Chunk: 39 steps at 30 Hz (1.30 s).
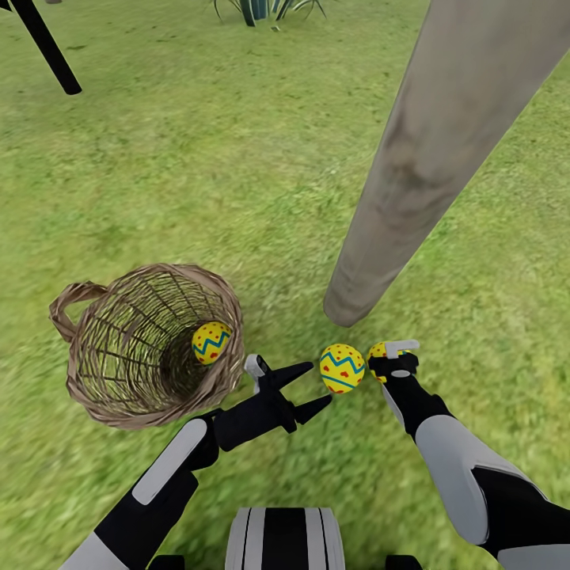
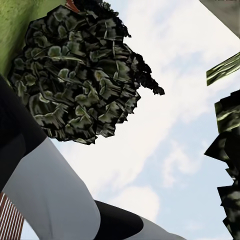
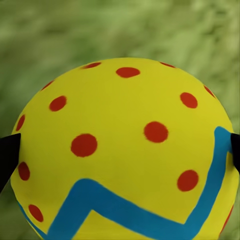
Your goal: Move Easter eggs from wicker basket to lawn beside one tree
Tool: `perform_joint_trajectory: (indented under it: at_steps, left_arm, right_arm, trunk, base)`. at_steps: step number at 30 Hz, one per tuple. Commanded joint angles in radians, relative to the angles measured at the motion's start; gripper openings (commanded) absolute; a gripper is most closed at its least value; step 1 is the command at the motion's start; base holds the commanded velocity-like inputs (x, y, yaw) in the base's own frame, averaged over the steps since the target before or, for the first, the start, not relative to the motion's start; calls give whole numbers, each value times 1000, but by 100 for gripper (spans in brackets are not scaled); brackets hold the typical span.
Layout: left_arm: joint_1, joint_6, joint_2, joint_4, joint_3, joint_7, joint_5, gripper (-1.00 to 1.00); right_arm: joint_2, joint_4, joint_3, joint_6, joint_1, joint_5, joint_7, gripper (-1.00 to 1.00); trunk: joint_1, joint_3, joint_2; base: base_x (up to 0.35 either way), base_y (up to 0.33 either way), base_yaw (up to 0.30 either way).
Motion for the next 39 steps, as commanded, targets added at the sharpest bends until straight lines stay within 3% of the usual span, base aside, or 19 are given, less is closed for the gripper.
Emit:
perform_joint_trajectory:
  at_steps: [1,9,39]
  left_arm:
    - [-1,1,1,1,-2,-5,0,100]
    - [-1,-1,1,1,-2,-4,2,100]
    - [-1,0,-1,1,-2,-3,0,100]
  right_arm:
    - [0,68,-6,6,0,2,1,100]
    - [-2,68,-8,7,0,0,4,100]
    - [-4,66,-10,6,0,0,4,100]
  trunk:
    - [0,-1,0]
    - [0,-1,0]
    - [-13,115,7]
  base:
    - [0,0,0]
    - [0,0,0]
    - [0,0,0]
